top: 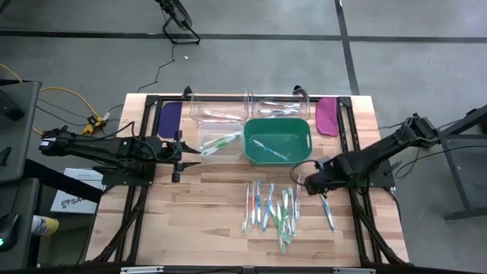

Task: Pick & Place Toothbrushes
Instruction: Put the blue toothbrush into the green bin, then put the purple toothbrush into the right transparent bin

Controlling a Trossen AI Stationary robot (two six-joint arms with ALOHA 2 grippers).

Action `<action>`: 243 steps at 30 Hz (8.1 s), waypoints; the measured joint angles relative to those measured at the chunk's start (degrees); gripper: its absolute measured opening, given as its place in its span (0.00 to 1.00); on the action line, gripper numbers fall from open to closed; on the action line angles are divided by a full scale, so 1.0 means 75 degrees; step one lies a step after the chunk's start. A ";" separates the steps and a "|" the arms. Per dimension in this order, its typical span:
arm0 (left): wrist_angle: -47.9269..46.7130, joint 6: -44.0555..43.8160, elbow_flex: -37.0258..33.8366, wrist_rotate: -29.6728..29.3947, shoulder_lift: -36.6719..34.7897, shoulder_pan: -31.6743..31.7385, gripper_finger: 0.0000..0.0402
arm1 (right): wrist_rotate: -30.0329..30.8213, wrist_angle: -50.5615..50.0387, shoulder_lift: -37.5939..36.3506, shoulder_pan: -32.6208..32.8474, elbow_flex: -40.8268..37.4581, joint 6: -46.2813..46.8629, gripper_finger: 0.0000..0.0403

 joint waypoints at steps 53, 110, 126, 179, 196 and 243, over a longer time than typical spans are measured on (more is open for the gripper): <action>0.0000 -0.0003 0.0000 0.0128 0.0000 -0.0003 0.41 | 0.0239 0.3037 0.0618 0.0342 -0.2291 0.0602 0.30; 0.0007 0.0000 0.0000 0.0206 -0.0003 0.0000 0.41 | 0.2344 0.2827 0.0635 -0.3368 0.4212 -1.0569 0.11; -0.0097 0.0019 0.0000 0.0174 0.0000 -0.0002 0.41 | 0.0813 0.2758 0.1758 -0.5174 0.4214 -1.2459 0.11; -0.0373 -0.0061 0.0000 0.0187 0.0000 0.0000 0.41 | 0.0252 -0.0024 0.1765 -0.2454 0.3781 -0.4135 0.39; -0.0366 -0.0061 0.0000 0.0180 0.0000 -0.0001 0.41 | 0.0367 0.1663 0.1772 -0.1372 0.0966 -0.0625 0.44; -0.0363 -0.0137 0.0000 0.0204 -0.0002 -0.0001 0.41 | 0.0800 0.2979 0.0892 -0.0334 0.0047 0.0776 0.44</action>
